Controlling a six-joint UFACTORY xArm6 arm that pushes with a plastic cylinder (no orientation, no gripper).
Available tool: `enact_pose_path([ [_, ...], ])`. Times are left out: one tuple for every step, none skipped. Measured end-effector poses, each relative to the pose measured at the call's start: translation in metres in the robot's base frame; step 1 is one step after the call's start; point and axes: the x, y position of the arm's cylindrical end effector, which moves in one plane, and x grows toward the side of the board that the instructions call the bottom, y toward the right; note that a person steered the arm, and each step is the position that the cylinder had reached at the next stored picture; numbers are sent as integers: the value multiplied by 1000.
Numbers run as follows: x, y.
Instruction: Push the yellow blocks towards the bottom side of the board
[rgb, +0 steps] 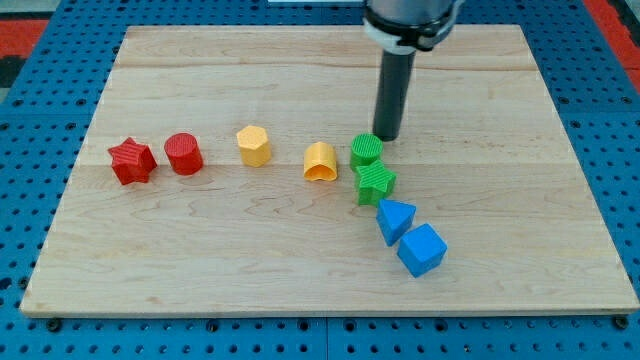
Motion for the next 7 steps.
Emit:
enact_pose_path([
  [18, -20],
  [37, -28],
  [42, -8],
  [59, 24],
  [50, 74],
  [-17, 138],
  [-58, 160],
])
